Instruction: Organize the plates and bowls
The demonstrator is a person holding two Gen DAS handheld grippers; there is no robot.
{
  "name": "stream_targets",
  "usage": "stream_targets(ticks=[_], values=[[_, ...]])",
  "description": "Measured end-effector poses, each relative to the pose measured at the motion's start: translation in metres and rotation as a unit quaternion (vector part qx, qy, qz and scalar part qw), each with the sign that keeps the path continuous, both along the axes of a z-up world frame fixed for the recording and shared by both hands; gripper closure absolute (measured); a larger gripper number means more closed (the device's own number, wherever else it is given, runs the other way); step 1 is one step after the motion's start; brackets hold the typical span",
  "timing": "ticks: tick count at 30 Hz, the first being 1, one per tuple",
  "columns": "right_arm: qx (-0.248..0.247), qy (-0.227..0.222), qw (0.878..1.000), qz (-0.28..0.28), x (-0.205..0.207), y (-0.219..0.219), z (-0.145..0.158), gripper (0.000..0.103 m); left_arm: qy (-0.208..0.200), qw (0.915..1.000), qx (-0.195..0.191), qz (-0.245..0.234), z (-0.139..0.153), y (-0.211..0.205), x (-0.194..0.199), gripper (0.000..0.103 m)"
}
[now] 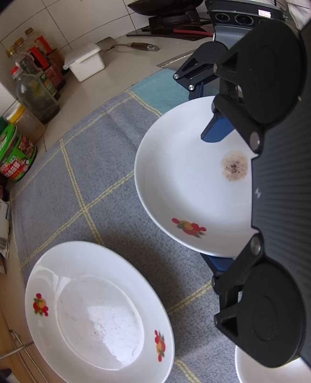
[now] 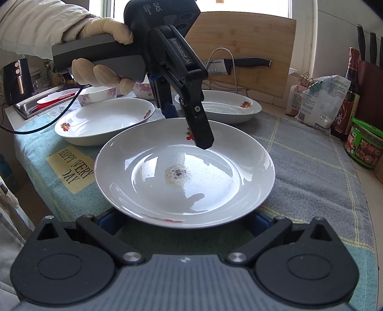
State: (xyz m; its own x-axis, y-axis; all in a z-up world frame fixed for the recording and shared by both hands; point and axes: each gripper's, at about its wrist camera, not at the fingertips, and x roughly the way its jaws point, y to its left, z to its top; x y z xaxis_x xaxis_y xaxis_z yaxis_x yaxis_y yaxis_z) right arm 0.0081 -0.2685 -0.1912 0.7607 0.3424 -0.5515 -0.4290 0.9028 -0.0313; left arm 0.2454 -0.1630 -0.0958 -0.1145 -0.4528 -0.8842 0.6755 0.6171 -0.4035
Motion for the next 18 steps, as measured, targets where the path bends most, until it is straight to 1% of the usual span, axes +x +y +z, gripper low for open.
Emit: stream_targets(ticks=[6, 9, 13, 18], values=[[-0.006, -0.004, 1.000, -0.013, 0.002, -0.001, 0.003, 0.000, 0.000, 0.9999, -0.009, -0.005, 0.004, 0.000, -0.003, 0.010], [-0.006, -0.010, 1.000, -0.014, 0.001, -0.003, 0.006, 0.000, -0.002, 1.0000, -0.007, -0.003, 0.005, -0.002, -0.004, 0.010], [-0.018, -0.016, 1.000, -0.015, 0.001, -0.002, 0.008, 0.000, -0.004, 0.9999, -0.012, -0.001, 0.008, -0.004, -0.004, 0.010], [-0.021, -0.014, 1.000, -0.016, 0.002, -0.004, 0.009, 0.000, -0.006, 0.9998, -0.020, -0.001, 0.014, -0.009, -0.004, 0.010]])
